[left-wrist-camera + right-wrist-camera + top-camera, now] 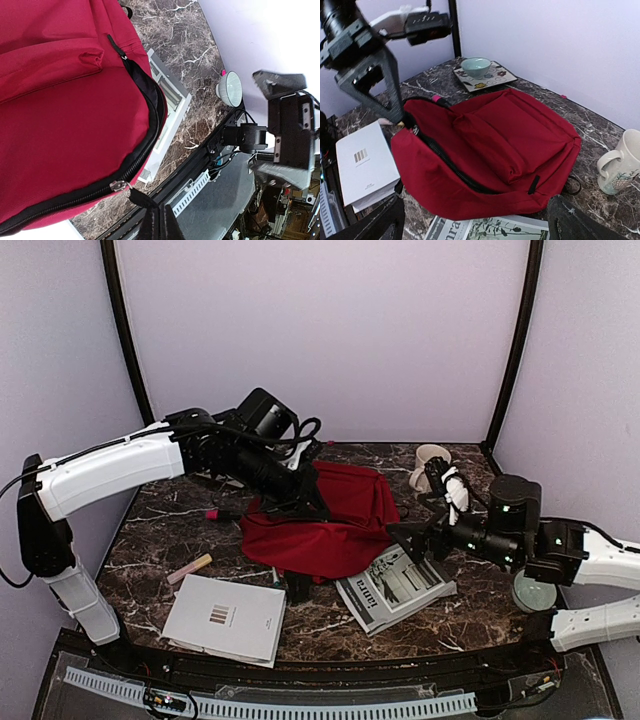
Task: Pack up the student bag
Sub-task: Hold the largest pocket of the student bag.
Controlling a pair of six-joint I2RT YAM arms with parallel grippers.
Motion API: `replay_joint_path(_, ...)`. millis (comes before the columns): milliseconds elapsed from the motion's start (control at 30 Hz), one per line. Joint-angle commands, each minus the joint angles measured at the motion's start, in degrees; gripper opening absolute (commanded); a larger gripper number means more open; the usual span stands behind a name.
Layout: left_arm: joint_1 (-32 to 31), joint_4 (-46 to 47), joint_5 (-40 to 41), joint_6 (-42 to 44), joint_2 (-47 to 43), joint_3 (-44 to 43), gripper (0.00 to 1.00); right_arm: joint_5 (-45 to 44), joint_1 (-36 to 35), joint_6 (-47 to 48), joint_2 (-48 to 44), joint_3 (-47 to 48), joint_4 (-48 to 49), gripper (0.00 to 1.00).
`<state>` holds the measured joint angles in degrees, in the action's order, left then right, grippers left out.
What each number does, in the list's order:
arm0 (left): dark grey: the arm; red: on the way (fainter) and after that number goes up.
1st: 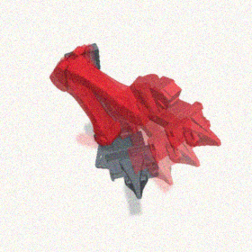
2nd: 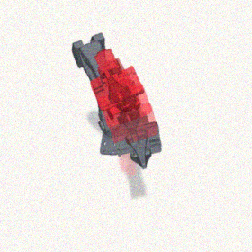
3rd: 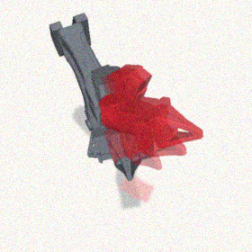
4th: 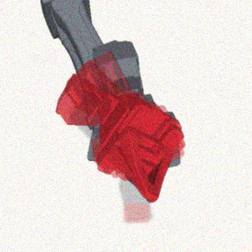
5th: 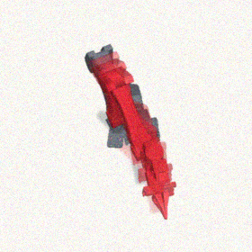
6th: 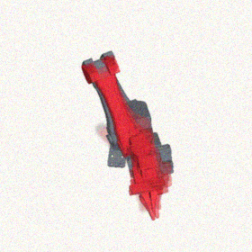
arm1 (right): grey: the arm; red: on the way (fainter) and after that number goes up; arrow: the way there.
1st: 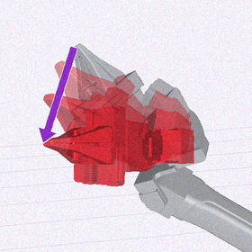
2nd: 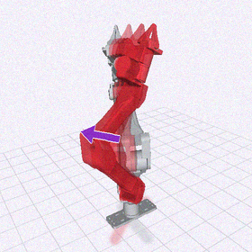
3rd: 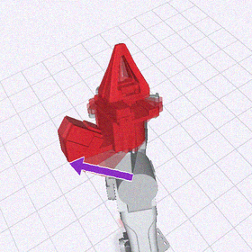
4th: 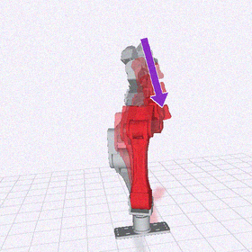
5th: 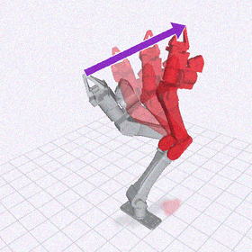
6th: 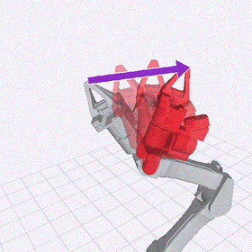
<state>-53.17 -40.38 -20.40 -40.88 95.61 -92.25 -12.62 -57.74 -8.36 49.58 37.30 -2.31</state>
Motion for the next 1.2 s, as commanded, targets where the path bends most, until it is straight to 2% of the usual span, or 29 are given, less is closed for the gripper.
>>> replay_joint_path(0,-0.4,1.6,0.1,0.7,-1.7,-2.8,0.0,8.0,-0.3,8.2,-1.9,-3.1,1.7,1.0)
replay_joint_path(167,-0.4,1.6,0.1,0.5,-2.1,-2.9,0.0,11.9,-0.9,17.0,-2.5,-6.0,2.5,1.0)
replay_joint_path(400,-0.9,3.5,-0.6,0.1,-2.5,-2.9,0.0,17.2,-1.0,23.8,0.6,-5.1,1.4,1.0)
replay_joint_path(1167,-2.6,6.5,-0.6,1.5,-2.0,-2.9,0.0,13.9,-1.0,22.4,5.1,-2.2,4.1,1.0)
